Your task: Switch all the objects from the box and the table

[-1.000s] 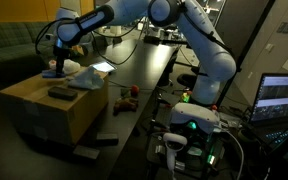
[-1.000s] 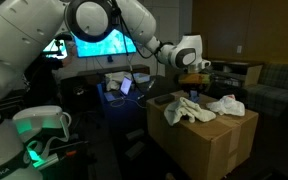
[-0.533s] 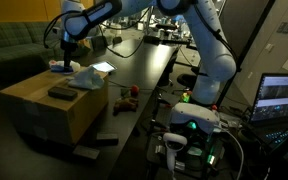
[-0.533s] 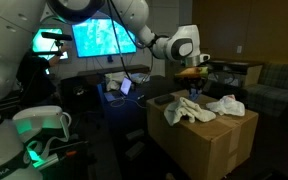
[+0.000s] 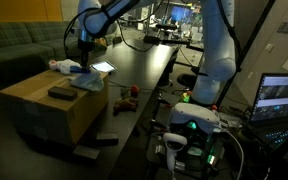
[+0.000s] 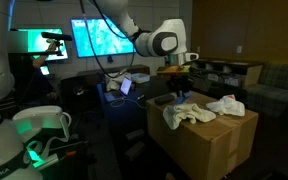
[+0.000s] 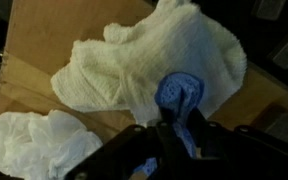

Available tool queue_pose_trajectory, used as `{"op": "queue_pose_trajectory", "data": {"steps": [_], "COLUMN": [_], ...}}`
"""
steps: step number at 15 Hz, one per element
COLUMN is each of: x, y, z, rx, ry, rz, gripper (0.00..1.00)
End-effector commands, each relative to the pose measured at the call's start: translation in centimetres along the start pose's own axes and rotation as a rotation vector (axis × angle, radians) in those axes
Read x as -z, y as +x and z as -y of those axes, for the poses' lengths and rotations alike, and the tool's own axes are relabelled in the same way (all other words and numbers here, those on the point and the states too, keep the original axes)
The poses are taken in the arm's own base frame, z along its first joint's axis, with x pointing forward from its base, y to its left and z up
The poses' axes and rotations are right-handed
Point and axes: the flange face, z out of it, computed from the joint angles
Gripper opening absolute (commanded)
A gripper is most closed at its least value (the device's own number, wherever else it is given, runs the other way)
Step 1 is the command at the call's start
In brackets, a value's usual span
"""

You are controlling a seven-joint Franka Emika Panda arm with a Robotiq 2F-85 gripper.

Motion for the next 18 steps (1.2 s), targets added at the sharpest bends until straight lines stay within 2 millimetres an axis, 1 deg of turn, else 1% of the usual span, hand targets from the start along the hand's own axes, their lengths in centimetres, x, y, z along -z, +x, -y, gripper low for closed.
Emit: {"op": "queue_pose_trajectory", "data": {"steps": [1,3,5,7,10,11,13,15,18], "x": [2.5,3.6,4.0,4.2,3.6,3.2,1.7,-0.4,-4.5], "y": [-5.2,-6.9,-9.0,-11.4,-14.8,-15.9,-17.5,-18.4,-19.0], "z": [2.9,4.3,5.9,7.2,8.9,9.3,10.3,11.3,12.6], "rx": [-0.076,-0.104,-0.124,-0.143,-0.168,-0.174,-0.180,-0.188,-0.205], "ry": [-0.025,-0.040,-0.058,-0.062,-0.048,-0.044,-0.033,-0.027,-0.023], "rz": [-0.014,-0.033,-0.041,-0.030,0.034,0.049,0.077,0.093,0.094], "gripper": [0.13,0.13,0.13,0.12,0.12,0.13,0.12,0.12,0.12]}}
